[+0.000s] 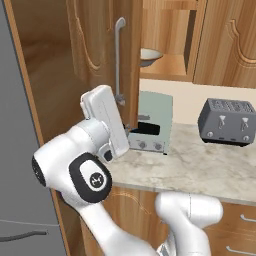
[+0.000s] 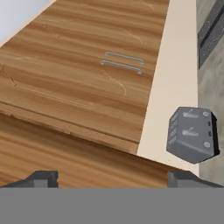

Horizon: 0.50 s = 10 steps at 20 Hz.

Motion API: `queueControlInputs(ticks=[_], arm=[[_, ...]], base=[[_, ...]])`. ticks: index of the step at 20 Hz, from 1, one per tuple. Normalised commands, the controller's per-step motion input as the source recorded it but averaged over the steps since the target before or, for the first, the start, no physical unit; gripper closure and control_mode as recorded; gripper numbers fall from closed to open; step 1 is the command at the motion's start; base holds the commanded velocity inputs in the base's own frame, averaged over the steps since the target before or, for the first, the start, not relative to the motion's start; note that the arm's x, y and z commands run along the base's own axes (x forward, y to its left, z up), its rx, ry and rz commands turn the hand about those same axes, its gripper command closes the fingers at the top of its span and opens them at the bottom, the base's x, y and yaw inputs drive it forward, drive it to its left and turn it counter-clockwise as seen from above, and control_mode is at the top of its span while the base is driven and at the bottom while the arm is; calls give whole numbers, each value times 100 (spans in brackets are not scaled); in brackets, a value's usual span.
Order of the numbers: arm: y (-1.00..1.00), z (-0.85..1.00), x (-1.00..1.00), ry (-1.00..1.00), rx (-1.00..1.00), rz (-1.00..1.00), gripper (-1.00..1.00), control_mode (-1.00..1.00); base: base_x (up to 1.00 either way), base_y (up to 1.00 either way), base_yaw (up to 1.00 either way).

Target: Pick the mug and place it in the sink. Pick the bowl and place it in the open cabinet and then close the cabinet.

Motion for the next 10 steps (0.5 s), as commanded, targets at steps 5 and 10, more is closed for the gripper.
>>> queueControlInputs(ticks=[5, 10], arm=[[-65, 0, 59, 0, 11, -6, -100, -100], [-45, 0, 95, 5, 7, -8, -100, -100]], base=[[0, 0, 0], [0, 0, 0]])
